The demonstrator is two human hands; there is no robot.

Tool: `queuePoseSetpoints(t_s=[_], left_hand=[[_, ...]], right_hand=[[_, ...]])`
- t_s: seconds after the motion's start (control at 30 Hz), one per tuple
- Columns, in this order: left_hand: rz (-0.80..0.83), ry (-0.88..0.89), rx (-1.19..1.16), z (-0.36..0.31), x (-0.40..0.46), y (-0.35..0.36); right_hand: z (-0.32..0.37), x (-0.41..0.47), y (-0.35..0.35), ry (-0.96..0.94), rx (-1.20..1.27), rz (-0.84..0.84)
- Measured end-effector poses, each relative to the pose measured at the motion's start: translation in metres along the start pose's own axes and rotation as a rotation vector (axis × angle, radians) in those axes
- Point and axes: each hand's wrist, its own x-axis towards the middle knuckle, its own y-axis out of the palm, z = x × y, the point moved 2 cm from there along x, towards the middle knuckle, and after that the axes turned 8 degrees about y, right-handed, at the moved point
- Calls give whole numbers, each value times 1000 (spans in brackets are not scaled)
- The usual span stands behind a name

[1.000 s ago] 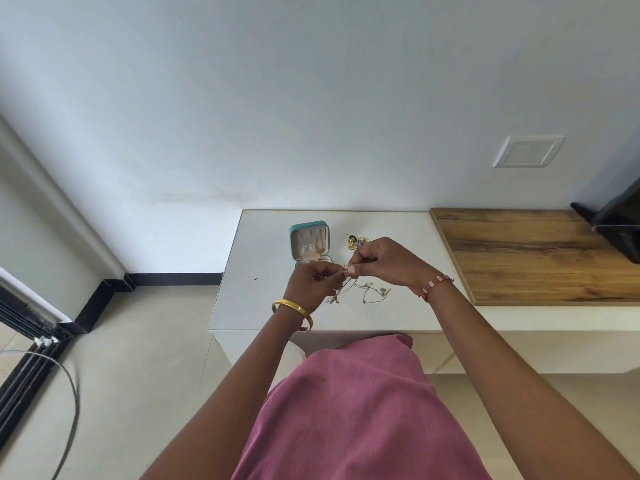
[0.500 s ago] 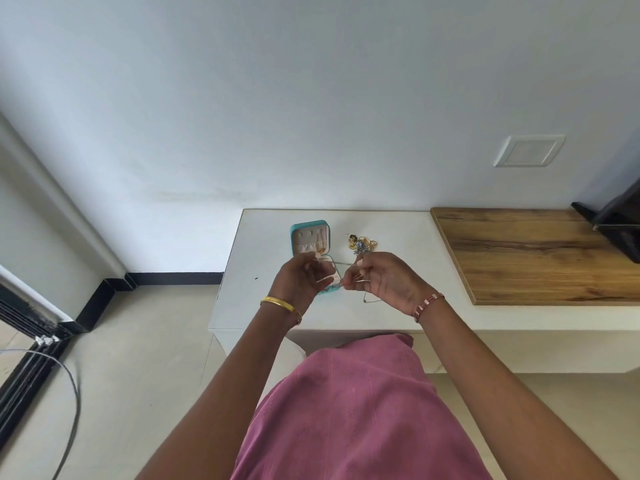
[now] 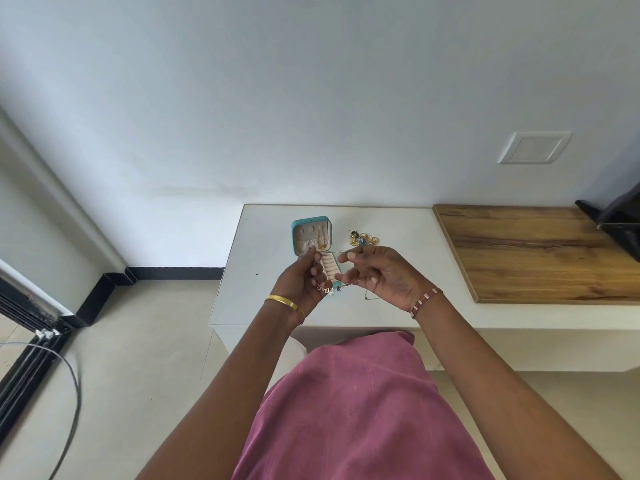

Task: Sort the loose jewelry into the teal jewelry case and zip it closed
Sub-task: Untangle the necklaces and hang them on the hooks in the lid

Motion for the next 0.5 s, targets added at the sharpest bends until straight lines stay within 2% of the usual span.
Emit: queuePoseSetpoints(t_s=[0.13, 0.27, 0.5], left_hand=[[-4, 50, 217, -1, 1, -2], [11, 89, 347, -2, 6, -6], [5, 69, 302, -2, 25, -22]], right_hand=[[8, 3, 1, 9, 9, 15], [15, 9, -1, 15, -104, -26], [16, 34, -2, -22, -232, -176]])
